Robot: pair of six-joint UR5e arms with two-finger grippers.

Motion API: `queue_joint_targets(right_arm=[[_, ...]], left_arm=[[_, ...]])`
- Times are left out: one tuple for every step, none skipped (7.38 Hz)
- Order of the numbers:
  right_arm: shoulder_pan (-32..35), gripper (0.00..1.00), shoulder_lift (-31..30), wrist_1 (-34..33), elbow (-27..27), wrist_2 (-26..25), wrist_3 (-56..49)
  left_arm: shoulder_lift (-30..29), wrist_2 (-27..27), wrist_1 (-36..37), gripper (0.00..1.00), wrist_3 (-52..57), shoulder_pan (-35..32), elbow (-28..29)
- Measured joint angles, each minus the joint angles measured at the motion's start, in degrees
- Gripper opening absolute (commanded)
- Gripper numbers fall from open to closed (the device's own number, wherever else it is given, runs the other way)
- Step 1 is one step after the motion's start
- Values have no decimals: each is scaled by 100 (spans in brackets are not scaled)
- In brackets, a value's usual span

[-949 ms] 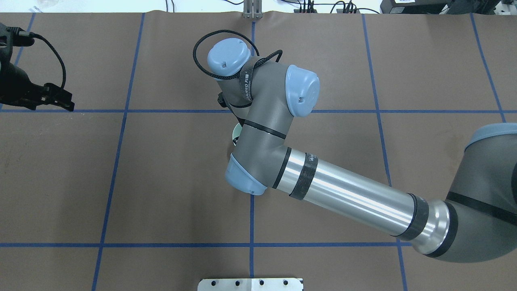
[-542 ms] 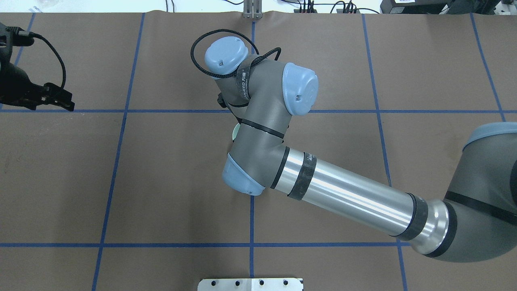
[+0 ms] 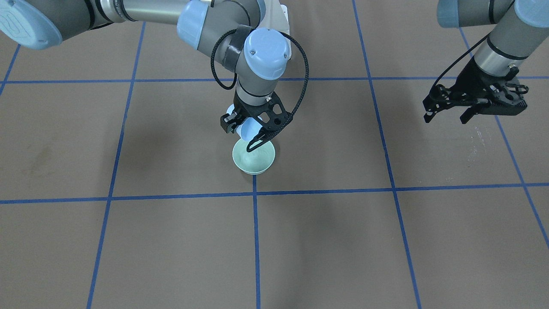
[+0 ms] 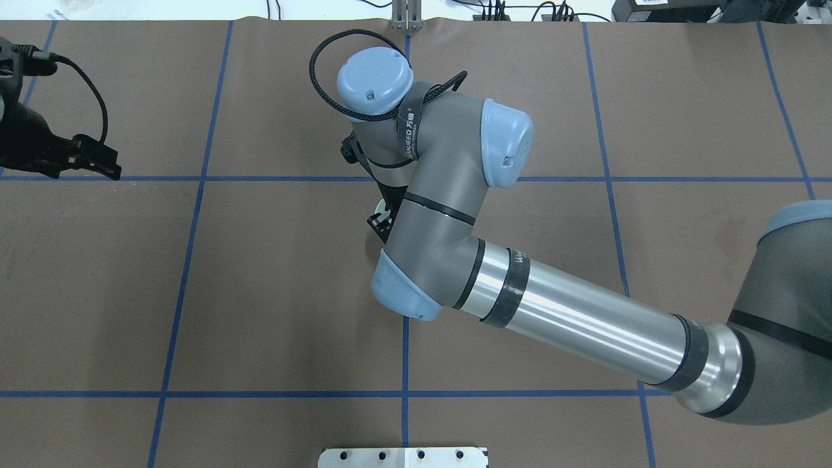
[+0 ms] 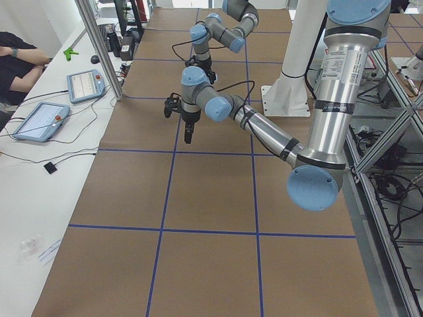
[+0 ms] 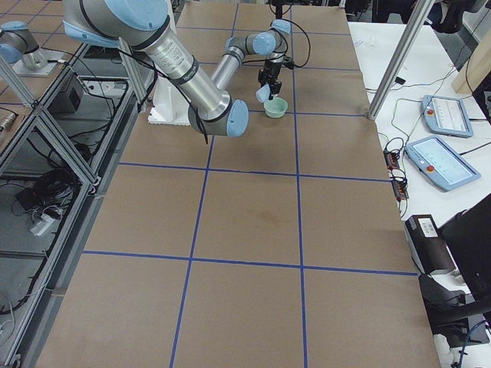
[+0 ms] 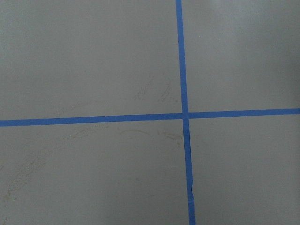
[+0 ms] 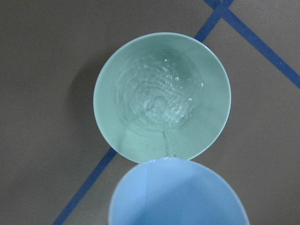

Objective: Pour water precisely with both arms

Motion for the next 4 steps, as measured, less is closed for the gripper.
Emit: queue_joint_targets(right_arm=[[31, 0, -273, 460, 284, -6, 248], [87, 0, -650, 1064, 680, -35, 532], [182, 0, -1080, 1674, 1161, -113, 827], [306, 0, -1554, 2132, 1765, -318, 1073]], left_arm=[[-1, 0, 0, 100, -11, 1, -1], [-3, 0, 0, 100, -23, 1, -3], [-9, 0, 0, 100, -34, 1, -10], [-22, 0, 0, 100, -45, 9, -13]])
